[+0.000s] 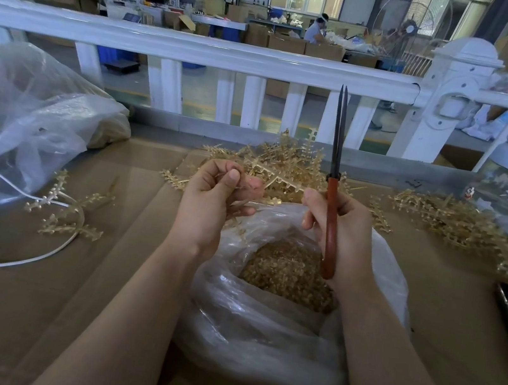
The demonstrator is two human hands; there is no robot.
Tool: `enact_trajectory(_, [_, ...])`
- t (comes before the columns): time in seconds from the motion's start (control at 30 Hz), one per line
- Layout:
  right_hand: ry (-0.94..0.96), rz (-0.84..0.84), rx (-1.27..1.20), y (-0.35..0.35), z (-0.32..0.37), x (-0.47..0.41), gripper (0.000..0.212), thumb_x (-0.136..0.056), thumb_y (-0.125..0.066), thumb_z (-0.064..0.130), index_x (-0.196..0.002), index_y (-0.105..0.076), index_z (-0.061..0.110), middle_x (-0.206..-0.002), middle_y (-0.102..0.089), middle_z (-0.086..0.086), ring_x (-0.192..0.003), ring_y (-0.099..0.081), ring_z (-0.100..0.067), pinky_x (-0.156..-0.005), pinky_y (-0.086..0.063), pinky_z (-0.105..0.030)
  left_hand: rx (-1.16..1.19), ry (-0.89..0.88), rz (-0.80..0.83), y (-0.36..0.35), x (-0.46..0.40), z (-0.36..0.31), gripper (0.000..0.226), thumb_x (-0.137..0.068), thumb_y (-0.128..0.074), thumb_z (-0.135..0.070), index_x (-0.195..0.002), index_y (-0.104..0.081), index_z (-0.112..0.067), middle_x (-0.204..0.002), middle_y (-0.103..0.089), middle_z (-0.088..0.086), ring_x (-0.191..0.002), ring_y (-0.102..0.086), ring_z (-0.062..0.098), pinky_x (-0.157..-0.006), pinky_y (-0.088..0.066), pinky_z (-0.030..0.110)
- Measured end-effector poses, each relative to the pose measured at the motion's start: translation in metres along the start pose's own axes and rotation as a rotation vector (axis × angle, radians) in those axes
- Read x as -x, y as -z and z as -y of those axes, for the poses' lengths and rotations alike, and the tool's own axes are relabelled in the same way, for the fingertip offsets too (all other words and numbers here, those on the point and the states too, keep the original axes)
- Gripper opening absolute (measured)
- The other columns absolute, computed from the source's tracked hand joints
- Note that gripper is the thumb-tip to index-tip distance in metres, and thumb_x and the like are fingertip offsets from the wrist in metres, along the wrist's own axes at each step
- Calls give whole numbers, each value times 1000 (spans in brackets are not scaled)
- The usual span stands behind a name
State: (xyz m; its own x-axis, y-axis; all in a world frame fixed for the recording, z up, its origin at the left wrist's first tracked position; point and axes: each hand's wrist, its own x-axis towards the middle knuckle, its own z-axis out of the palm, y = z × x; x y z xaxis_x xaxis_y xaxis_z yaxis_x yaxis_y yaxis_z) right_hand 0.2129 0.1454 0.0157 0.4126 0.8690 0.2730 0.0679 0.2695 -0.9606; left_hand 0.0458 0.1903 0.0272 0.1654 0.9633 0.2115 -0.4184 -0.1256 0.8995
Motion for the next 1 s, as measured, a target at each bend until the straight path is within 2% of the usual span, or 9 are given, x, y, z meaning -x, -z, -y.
enact_trajectory(0.3, [5, -7, 27, 1, 0, 1, 22, -93, -71, 19, -76, -68, 5, -56, -61, -2, -49, -55, -7, -58, -45, -15, 39, -19, -94, 2, -2, -1, 19, -105, -41, -5, -91, -52, -13, -74, -72, -1, -69, -72, 14, -53, -53, 22])
enact_trajectory(0.4, [25, -37, 68, 2, -2, -1, 25, -92, -72, 20, -72, -67, 4, -54, -60, 1, -51, -57, -9, -61, -51, -15, 61, -139, -310, 8, -7, -4, 18, -105, -40, -6, -93, -50, -13, -67, -69, -6, -61, -69, 10, -52, -53, 23])
enact_trajectory(0.47, [67, -64, 171, 2, -5, -2, 29, -91, -73, 23, -67, -67, 9, -51, -59, 6, -49, -55, -5, -57, -47, -10, 36, -202, -520, 18, -12, -8, 16, -106, -40, -9, -94, -49, -16, -69, -68, -7, -59, -67, 7, -54, -54, 23])
enact_trajectory(0.6, [133, -101, 393, 0, -12, -4, 27, -88, -75, 36, -65, -66, 25, -61, -67, 10, -56, -62, -3, -54, -44, -11, 18, -166, -887, 50, -20, -11, 5, -105, -42, -15, -103, -46, -17, -87, -67, 0, -67, -67, 6, -62, -54, 18])
enact_trajectory(0.7, [147, -78, 489, -1, -15, -3, 25, -87, -74, 43, -68, -66, 28, -67, -69, 18, -63, -64, -2, -51, -43, -12, -32, -156, -1057, 71, -25, -11, 4, -104, -44, -13, -101, -43, -14, -86, -61, -1, -65, -60, 3, -67, -53, 19])
enact_trajectory(0.77, [143, -58, 517, -1, -16, -2, 25, -87, -73, 46, -70, -67, 28, -63, -67, 18, -59, -63, -2, -49, -39, -12, -100, -153, -1153, 80, -26, -13, 8, -103, -46, -11, -96, -45, -16, -89, -57, -5, -67, -57, -2, -69, -49, 11])
enact_trajectory(0.83, [134, -50, 525, 0, -17, -2, 25, -87, -73, 47, -72, -68, 27, -63, -67, 18, -58, -63, -2, -51, -40, -12, -128, -152, -1203, 85, -25, -15, 5, -102, -47, -10, -104, -50, -14, -103, -56, -2, -78, -56, -2, -68, -42, 2])
enact_trajectory(0.93, [135, -52, 542, 1, -16, -2, 25, -87, -73, 47, -72, -68, 28, -63, -67, 22, -60, -63, 0, -49, -39, -10, -252, -99, -1248, 87, -25, -13, 20, -99, -51, -8, -119, -50, -9, -136, -44, 12, -107, -50, 15, -73, -29, -8])
enact_trajectory(1.0, [131, -53, 553, 0, -17, -2, 24, -87, -73, 48, -74, -69, 27, -65, -67, 21, -60, -63, 0, -49, -38, -9, -391, -76, -1247, 85, -24, -13, 30, -95, -55, -7, -125, -50, -11, -145, -32, 13, -121, -47, 19, -80, -25, -5])
